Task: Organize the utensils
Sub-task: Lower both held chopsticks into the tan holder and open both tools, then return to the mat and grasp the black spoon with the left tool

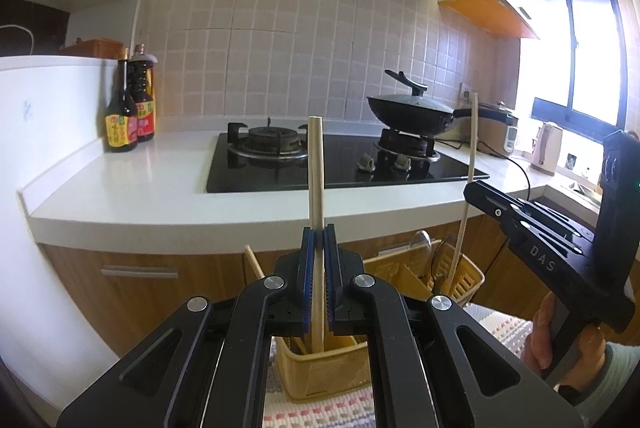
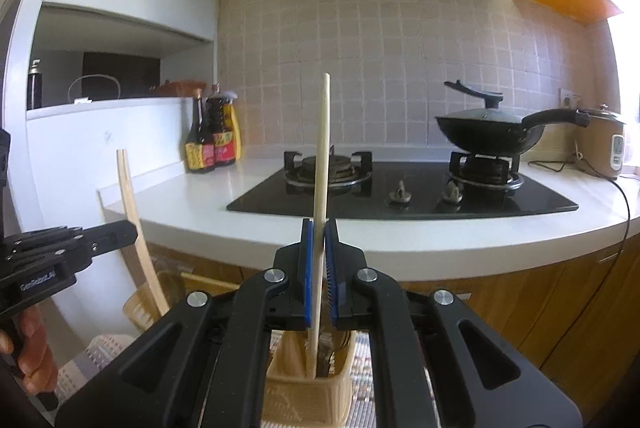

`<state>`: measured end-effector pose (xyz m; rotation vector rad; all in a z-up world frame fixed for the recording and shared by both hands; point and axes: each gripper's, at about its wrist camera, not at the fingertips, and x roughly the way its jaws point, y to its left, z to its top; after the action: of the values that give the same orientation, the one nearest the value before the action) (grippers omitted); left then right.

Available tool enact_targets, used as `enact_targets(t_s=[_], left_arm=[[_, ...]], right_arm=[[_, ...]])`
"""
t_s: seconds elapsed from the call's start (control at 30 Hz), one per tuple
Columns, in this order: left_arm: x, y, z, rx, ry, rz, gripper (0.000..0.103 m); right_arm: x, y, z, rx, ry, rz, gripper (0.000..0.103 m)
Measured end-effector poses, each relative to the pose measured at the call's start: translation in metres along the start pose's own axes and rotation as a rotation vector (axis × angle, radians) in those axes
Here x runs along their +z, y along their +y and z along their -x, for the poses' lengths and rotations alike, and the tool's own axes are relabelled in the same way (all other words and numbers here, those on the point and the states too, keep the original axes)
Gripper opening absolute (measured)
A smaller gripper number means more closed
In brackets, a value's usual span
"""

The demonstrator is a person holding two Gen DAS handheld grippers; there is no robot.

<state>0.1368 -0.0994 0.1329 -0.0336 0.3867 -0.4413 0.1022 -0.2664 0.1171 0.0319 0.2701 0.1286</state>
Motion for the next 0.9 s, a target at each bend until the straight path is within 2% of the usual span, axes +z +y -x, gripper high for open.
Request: enact_targets(t_s=[0.1, 0.23, 0.3, 0.37, 0.5, 0.53, 0.73, 0.8, 0.9], left_arm=[[-0.002, 0.003, 0.001, -0.014, 0.015, 0.019, 0.004], [-0.005, 0.008, 0.006, -0.074, 0.046, 0.050, 0.004], [-0.006, 0.008, 0.011, -0.087, 0.060, 0.050, 0.015], [-0.007, 0.009, 0.021, -0.116, 0.067, 0.057, 0.039], [-0.009, 0.010, 0.043, -0.144, 0.075, 0.075, 0.043], [-0.010, 0.011, 0.048, -0.162, 0.087, 0.090, 0.047], [-0.014, 0.006, 0.072, -0.227, 0.127, 0.125, 0.054], [-0.017, 0.001, 0.082, -0.250, 0.137, 0.135, 0.055], [-0.023, -0.007, 0.092, -0.235, 0.154, 0.143, 0.055]], right_arm=[[-0.001, -0.001, 0.006, 0.008, 0.024, 0.006, 0.005], [-0.003, -0.002, 0.017, 0.020, 0.052, 0.010, 0.010], [-0.004, -0.004, 0.027, 0.035, 0.072, -0.006, 0.011], [-0.006, -0.006, 0.038, 0.049, 0.085, -0.025, 0.017], [-0.011, -0.010, 0.063, 0.054, 0.108, -0.042, 0.042], [-0.013, -0.009, 0.071, 0.054, 0.116, -0.041, 0.044], [-0.018, 0.004, 0.103, 0.028, 0.176, 0.018, 0.044], [-0.021, 0.012, 0.113, 0.021, 0.216, 0.047, 0.044], [-0.029, 0.019, 0.120, 0.005, 0.317, 0.056, 0.044]])
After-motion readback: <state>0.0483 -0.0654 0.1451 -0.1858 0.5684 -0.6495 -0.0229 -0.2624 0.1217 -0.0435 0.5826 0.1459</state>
